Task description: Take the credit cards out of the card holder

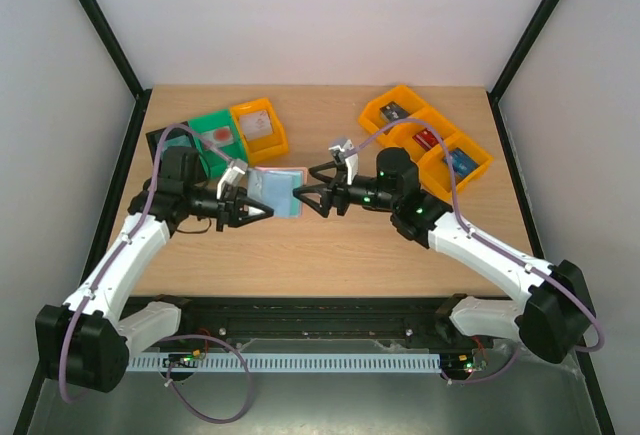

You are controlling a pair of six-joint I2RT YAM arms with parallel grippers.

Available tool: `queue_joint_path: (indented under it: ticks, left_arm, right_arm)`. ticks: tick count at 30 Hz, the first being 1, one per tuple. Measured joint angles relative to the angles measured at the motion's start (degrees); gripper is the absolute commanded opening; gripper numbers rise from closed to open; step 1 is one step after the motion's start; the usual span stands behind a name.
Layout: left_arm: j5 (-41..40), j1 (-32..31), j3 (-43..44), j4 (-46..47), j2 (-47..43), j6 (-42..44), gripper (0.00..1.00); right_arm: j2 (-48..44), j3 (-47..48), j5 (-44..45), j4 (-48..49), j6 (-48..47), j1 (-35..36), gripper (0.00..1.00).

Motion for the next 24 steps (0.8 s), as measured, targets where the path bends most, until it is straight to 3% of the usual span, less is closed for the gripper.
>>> queue_joint_path:
  ticks: [5,16,21,24]
  left_arm:
    - [1.3,0.0,0.5,-4.1,0.0,4.5,0.02]
    - [2.1,0.2,0.5,-7.2,0.0,8.5,0.02]
    - [0.5,0.4,0.5,-7.7,-0.3,9.1,0.02]
    - [-0.2,0.4,0.1,-5.8,-1.3,7.5,0.02]
  right_arm:
    - [0.2,0.1,-3.5,-1.1,-3.6,0.0,0.63]
    - [2.2,0.2,-6.5,-0.9,-4.9,0.6,0.59]
    - [4.4,0.5,-9.1,0.9,-4.4,2.8,0.2]
    - [4.6,0.2,-11.4,3.8,-2.1,3.5,0.02]
